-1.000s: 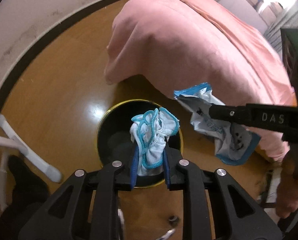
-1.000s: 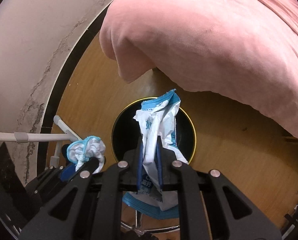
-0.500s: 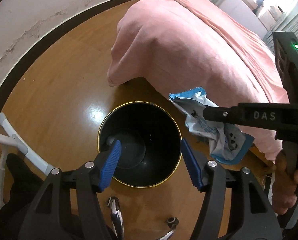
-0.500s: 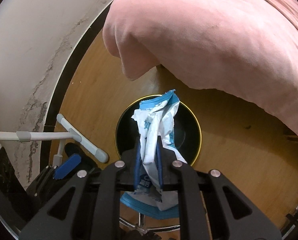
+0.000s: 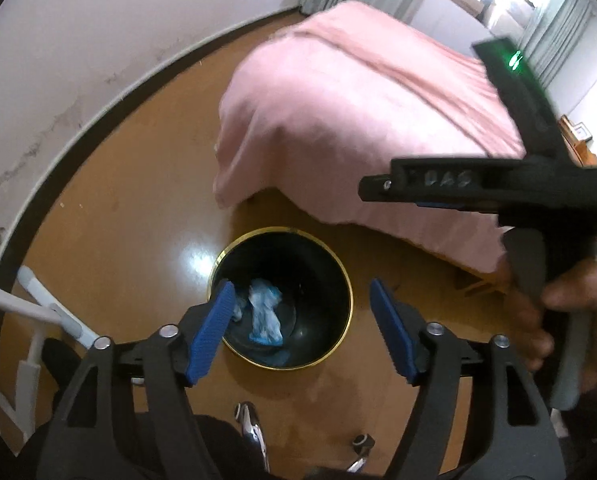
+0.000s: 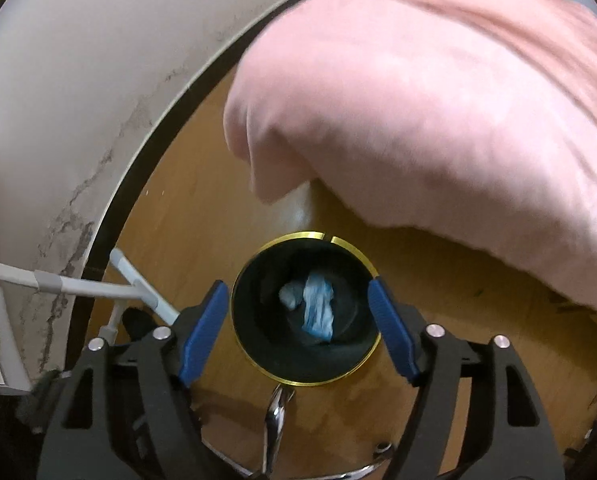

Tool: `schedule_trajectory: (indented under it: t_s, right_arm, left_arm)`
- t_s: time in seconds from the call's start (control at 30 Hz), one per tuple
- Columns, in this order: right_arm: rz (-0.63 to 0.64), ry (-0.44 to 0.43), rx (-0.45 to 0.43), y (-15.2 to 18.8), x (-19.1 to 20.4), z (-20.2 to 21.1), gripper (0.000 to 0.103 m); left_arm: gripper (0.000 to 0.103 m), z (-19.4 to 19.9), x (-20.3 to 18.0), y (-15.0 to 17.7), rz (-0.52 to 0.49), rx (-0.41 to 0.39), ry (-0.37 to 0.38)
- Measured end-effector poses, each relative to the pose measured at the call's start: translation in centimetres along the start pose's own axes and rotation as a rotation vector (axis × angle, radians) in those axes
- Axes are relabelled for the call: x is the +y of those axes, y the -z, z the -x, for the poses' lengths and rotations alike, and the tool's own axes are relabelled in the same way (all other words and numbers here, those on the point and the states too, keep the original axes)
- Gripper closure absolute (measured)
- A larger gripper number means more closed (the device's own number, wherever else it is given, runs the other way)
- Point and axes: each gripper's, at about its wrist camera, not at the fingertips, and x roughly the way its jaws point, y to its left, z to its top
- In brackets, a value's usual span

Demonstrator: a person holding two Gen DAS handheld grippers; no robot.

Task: Collect trash
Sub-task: 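Carry both items to the black bin and open both tools to drop them, then swing both tools back toward the desk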

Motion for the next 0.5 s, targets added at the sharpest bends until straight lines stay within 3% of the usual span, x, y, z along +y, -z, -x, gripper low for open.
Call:
schedule_trajectory:
  t_s: [0.1, 0.27, 0.37, 0.5]
  right_arm:
    - [0.038, 0.009, -0.086, -0.4, 1.1, 3.3, 0.030]
    - [0.130, -0.051, -0.234, 0.0, 6.0, 10.2, 0.029]
    - [0.254, -0.135, -0.317, 1.4, 11.8, 14.7, 0.027]
    - [0.435, -0.253, -0.346, 4.2, 20.1, 17.8, 0.025]
  left_arm:
    - [0.017, 5.2, -1.0, -0.8, -0.020, -0.081, -0.002]
    - [0.011, 15.7, -1.3, 0.2, -0.048, -0.182, -0.085]
    - [0.010, 21.8, 1.4, 2.6, -0.005, -0.238, -0.177]
    - [0.009, 29.3, 7.7, 7.1, 0.111, -0.305, -0.349]
